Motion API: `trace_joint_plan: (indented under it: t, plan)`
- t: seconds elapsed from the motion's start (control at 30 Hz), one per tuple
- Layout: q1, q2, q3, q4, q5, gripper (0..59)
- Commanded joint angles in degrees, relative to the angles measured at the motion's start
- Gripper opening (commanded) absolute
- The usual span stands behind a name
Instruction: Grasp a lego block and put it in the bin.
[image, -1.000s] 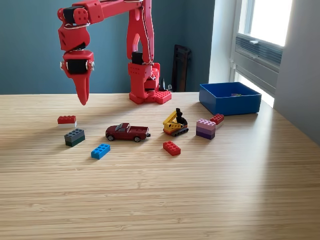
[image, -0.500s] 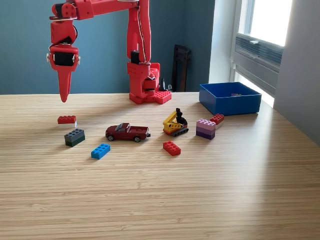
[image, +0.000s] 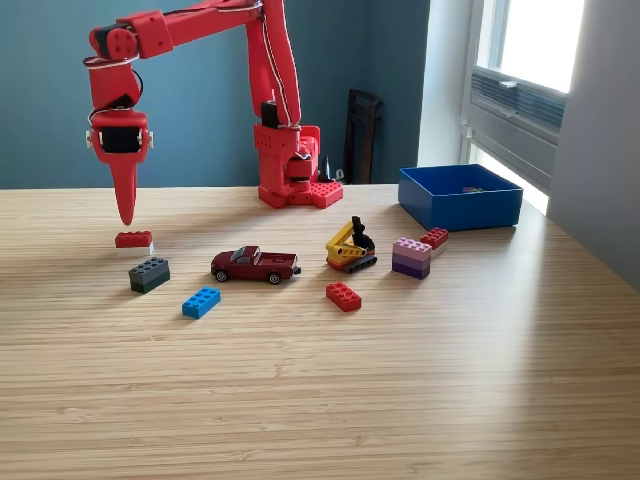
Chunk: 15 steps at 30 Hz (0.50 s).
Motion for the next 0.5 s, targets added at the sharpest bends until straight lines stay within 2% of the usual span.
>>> trace_joint_plan:
  t: [0.03,0.5]
  plan:
    - [-0.9,-1.7,-5.9,-0.5,0.5,31.3]
    - [-2.9,-11.8,-12.7,1.0,4.7,25.1]
